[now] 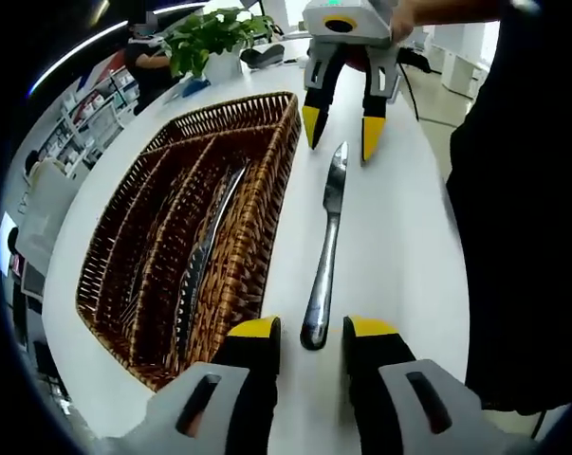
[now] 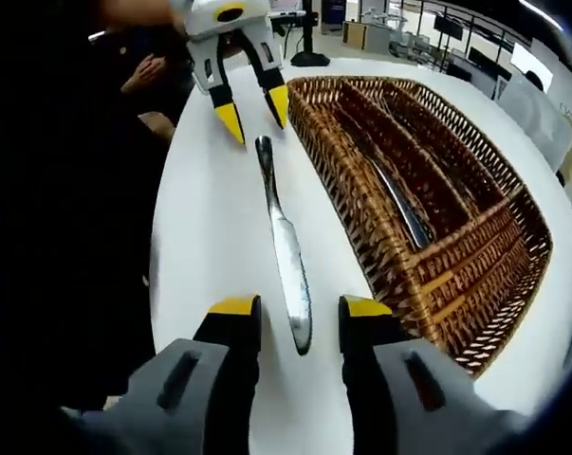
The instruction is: Arrange the knives, forks, and spoons in their matching storage slots by inserting each utensil handle-first until every utensil is classified and aligned in the correct compartment
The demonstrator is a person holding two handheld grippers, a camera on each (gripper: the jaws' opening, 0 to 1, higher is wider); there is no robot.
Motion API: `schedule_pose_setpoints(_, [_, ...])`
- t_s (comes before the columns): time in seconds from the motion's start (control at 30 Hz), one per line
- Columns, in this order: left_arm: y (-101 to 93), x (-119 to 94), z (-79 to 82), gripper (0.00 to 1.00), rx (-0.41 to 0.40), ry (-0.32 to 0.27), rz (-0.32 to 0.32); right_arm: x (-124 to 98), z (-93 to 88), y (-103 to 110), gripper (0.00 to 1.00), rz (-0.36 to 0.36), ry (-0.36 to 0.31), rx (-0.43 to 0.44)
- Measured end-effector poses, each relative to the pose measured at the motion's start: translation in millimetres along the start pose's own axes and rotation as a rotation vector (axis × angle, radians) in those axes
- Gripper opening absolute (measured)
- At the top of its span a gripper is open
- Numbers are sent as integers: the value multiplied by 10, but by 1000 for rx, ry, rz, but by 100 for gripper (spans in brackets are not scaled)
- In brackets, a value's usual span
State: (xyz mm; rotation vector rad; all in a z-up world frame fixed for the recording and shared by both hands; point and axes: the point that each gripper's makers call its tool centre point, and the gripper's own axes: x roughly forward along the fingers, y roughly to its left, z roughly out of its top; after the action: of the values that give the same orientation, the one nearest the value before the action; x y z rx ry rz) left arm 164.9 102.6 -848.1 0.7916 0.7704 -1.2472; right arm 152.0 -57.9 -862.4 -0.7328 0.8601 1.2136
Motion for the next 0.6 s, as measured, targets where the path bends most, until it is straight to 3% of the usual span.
schedule_pose_setpoints(0.13, [11, -15, -6, 26, -10, -3, 4, 62, -98, 127, 31, 73, 71, -19])
schedule_pose_setpoints(0.17, [13, -15, -5, 27, -11, -4, 4, 59, -83, 114, 30, 72, 65, -57])
schedule_pose_setpoints(0.23, [21, -12, 0, 27, -14, -6, 7, 61, -50, 69, 23, 56, 48, -95])
schedule_pose_setpoints(0.27, [23, -9, 3, 27, -16, -8, 7, 47, -64, 77, 21, 62, 65, -67])
schedule_pose_setpoints(0.37, [11, 8, 24, 28, -23, -16, 2, 61, -60, 172, 9, 107, 102, -149])
schedule_pose_setpoints(0.47, [8, 30, 27, 29, -22, -16, -1, 71, -62, 136, 8, 91, 116, -32])
schedule_pose_setpoints(0.6, [-14, 44, 58, 30, -20, -23, -10, 62, -77, 119, 7, 77, 151, -72])
